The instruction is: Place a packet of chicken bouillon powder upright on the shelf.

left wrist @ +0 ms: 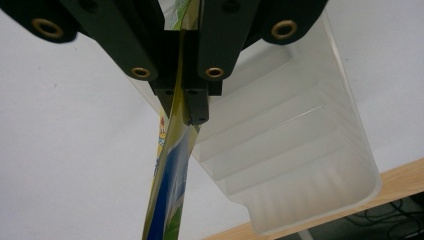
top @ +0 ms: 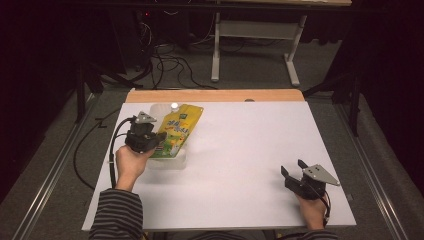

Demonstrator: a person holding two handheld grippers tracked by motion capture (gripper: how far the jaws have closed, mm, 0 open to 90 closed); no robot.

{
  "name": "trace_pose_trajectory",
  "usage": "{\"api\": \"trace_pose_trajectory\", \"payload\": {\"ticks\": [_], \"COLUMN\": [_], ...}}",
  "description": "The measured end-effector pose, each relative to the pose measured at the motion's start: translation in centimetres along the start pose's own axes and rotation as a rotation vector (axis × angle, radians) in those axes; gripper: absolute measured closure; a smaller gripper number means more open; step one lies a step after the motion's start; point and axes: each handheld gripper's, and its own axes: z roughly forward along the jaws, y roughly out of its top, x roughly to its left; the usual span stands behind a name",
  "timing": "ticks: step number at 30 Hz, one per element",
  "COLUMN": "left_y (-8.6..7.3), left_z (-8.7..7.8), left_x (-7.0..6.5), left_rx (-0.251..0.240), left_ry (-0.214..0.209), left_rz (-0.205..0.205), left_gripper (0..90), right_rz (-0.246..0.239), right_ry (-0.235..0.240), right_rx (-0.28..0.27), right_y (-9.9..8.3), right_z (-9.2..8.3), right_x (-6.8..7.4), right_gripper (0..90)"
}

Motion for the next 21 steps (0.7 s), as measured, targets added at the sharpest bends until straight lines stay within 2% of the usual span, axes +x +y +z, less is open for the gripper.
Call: {"api": "trace_pose_trajectory", "payload": {"ticks": [3,8,11,13,15,16,18,21], "left_y": [0.0,0.1,0.0,-0.3,-0.5,-1.0,-1.0,-1.0], "left_z": [0.0,-0.1,0.1,0.3,0.4,0.5,0.1,-0.1], "left_x": [-0.1,-0.3,-0.4,-0.3,-0.3,-0.2,0.0,0.2], "left_rx": [-0.022,-0.081,-0.099,-0.096,-0.09,-0.072,-0.067,-0.038], "left_ry": [-0.015,-0.056,-0.075,-0.08,-0.07,-0.054,-0.063,-0.046], "left_rz": [0.008,-0.008,-0.006,0.003,0.016,0.036,0.013,0.019], "left_gripper": [90.0,90.0,90.0,90.0,90.0,89.9,89.7,89.3], "right_rz": [0.001,0.001,0.001,0.002,0.002,0.003,0.002,0.002], "right_ry": [0.002,0.002,0.001,0.004,0.002,0.002,0.003,0.007], "right_rx": [0.002,0.002,0.001,-0.003,-0.003,-0.005,-0.004,-0.003], "right_y": [0.0,0.0,0.0,0.0,0.0,0.0,0.0,0.0], "right_z": [0.0,0.0,0.0,0.0,0.0,0.0,0.0,0.0], "right_x": [0.0,0.0,0.0,0.0,0.0,-0.1,-0.1,0.0], "right_gripper": [33.3,33.3,33.3,33.3,33.3,33.3,33.3,33.3]}}
